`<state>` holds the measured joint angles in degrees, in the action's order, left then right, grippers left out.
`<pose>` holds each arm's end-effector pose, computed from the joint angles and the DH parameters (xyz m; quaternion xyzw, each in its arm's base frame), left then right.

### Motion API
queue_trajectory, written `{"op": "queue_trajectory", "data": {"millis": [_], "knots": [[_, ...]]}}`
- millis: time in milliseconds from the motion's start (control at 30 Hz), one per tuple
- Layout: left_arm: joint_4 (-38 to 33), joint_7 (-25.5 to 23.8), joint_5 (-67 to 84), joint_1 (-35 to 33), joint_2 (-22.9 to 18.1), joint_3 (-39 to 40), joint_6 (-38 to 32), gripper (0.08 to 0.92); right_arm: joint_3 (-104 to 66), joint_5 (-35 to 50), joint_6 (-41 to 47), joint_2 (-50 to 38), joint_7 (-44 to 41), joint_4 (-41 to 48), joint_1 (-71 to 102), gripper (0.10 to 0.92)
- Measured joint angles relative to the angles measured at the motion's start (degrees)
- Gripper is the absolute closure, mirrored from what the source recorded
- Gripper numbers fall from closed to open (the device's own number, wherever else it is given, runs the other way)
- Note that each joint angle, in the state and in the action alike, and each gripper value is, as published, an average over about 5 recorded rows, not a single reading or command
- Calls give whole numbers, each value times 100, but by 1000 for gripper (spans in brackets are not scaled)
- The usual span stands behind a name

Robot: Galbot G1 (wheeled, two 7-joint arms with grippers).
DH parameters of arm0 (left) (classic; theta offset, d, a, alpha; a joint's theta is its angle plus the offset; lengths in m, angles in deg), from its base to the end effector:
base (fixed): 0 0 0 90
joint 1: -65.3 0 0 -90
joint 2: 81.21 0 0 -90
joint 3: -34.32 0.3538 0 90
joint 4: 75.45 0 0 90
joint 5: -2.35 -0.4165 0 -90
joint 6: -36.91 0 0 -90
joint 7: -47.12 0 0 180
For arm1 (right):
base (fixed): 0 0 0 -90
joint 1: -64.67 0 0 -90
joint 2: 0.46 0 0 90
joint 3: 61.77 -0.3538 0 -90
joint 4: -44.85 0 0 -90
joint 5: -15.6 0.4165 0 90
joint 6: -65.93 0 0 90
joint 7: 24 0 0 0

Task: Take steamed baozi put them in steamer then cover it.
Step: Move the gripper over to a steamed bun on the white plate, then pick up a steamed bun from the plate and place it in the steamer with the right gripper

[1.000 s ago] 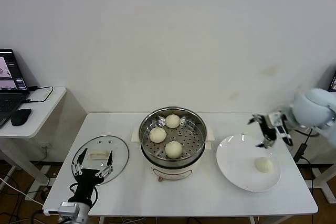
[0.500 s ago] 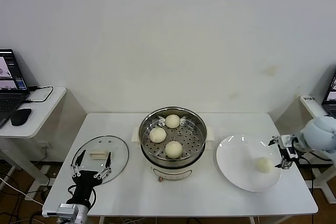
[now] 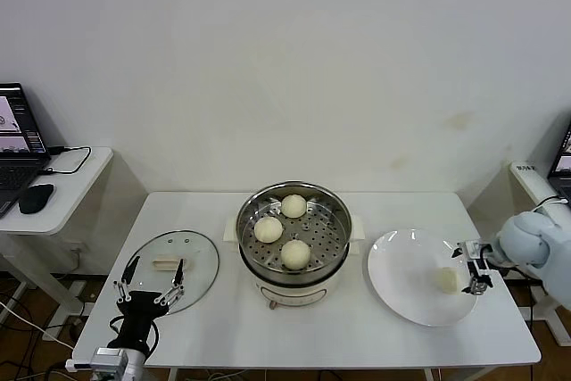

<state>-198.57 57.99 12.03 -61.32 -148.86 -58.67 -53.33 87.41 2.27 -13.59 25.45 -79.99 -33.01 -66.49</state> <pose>0.2141 0.0648 -0.2959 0.0068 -0.9955 -0.0925 0.0216 0.4910 -0.2442 -0.2447 0.4248 -0.5634 0.5645 0.4283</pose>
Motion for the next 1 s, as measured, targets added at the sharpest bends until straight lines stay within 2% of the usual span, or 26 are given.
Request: {"op": "queue_trajectory", "data": {"millis": [267, 733, 1000], "knots": [[-6, -2, 4, -11, -2, -20, 1, 177, -54, -80, 7, 252, 12, 238, 104, 221], [11, -1, 7, -4, -29, -18, -7, 177, -94, -129, 47, 391, -11, 368, 133, 428], [-12, -1, 9, 5, -29, -14, -10, 177, 0, 29, 132, 280, -85, 199, -106, 448]]}}
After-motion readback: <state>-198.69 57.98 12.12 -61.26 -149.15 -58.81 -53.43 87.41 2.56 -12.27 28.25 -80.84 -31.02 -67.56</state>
